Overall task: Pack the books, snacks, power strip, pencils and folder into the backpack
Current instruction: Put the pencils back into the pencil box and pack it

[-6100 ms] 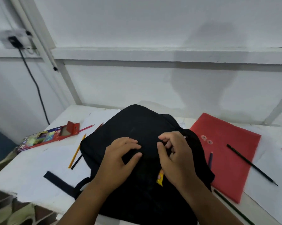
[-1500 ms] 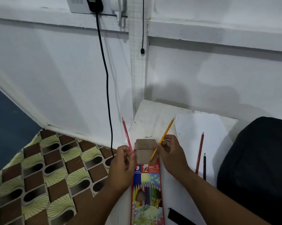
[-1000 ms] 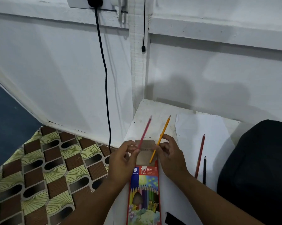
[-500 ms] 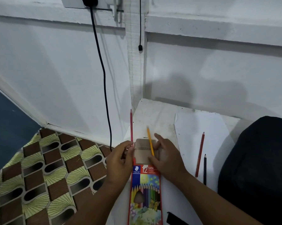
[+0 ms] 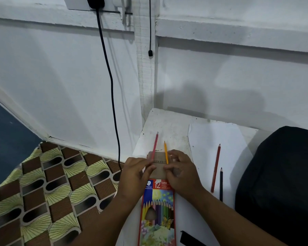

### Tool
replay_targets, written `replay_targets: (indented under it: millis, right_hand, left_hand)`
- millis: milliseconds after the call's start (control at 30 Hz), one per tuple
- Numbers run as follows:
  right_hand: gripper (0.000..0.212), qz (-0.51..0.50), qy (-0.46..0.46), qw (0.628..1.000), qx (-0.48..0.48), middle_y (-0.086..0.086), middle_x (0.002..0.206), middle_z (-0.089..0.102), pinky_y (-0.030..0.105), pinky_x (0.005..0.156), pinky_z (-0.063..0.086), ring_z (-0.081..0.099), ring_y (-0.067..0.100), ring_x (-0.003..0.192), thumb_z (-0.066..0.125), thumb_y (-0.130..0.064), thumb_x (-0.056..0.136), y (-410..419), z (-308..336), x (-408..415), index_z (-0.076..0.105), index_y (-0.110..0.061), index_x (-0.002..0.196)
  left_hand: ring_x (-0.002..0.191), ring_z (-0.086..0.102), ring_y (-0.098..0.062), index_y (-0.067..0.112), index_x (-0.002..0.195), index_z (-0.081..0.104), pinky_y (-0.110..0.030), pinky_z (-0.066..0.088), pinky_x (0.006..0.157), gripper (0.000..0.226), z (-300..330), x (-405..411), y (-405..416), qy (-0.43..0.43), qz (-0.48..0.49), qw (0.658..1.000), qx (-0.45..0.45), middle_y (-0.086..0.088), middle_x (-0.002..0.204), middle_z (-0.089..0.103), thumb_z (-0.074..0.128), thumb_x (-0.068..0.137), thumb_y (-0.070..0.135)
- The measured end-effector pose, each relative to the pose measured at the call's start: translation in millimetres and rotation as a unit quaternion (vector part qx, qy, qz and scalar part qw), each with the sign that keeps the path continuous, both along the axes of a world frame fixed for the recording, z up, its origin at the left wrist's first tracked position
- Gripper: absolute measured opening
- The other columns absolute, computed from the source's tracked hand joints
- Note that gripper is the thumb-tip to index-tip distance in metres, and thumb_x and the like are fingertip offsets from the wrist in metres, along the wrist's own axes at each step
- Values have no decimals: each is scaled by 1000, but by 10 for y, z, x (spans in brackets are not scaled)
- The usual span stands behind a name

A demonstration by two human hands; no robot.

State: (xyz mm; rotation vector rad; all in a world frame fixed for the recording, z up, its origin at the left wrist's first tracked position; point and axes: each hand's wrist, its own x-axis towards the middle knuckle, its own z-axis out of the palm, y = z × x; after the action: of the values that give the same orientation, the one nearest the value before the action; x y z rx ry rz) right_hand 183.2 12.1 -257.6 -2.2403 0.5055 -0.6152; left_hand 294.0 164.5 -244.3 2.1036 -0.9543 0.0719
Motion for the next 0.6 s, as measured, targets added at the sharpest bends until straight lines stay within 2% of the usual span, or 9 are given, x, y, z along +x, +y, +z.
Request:
replay_targets:
  millis: [67,233,300,433,500,567,600]
  right_hand:
    - [16,4,11,1000,0,0,128,64,9,95,35,52,6,114,71,-28,82,-14,3,-1,79,-17,92]
    - [23,8,18,1000,-1,0,128,65,10,96,35,52,7,115,69,-29,83,-19,48,-7,78,-15,98]
    - [24,7,15,1000,3,-3,128,64,10,96,35,51,5,115,65,-29,87,-32,62,0,78,-14,100]
    - [16,27,29,999,20,-5,136,57,8,98,36,49,7,120,68,-12,89,-89,45,-6,79,-14,101]
    - [17,50,33,998,7,-5,140,53,12,98,39,52,11,122,70,-11,87,-130,57,-12,78,-14,101]
    - [23,75,50,996,-15,-7,143,49,10,101,37,50,11,124,71,-17,86,-187,125,-17,76,-15,108]
    - [29,86,72,993,-23,-6,147,46,13,104,35,48,11,128,71,-20,86,-216,156,-22,73,-16,114]
  left_hand:
    - [93,52,-5,19,102,77,-10,35,83,21,-29,18,-8,0,-9,1000,14,7,96,73,75,86,33]
    - [95,49,-8,19,104,76,-9,33,80,21,-93,29,-27,21,-1,999,34,6,99,65,76,86,31]
    - [95,51,-11,20,98,74,-11,34,81,20,-94,19,-19,25,-14,999,25,8,98,61,70,86,36]
    - [94,53,-15,19,78,67,-22,44,78,19,-77,25,8,42,-46,998,-27,7,94,51,63,81,37]
    - [101,52,-14,22,91,71,-27,48,80,21,-72,27,12,47,-57,997,-23,6,105,51,62,83,40]
    - [110,48,-11,30,108,72,-25,47,84,31,-78,18,20,53,-65,996,-6,11,122,45,59,84,44]
    - [112,46,-9,32,108,73,-22,44,85,32,-87,15,25,52,-68,996,-2,14,126,43,58,83,45]
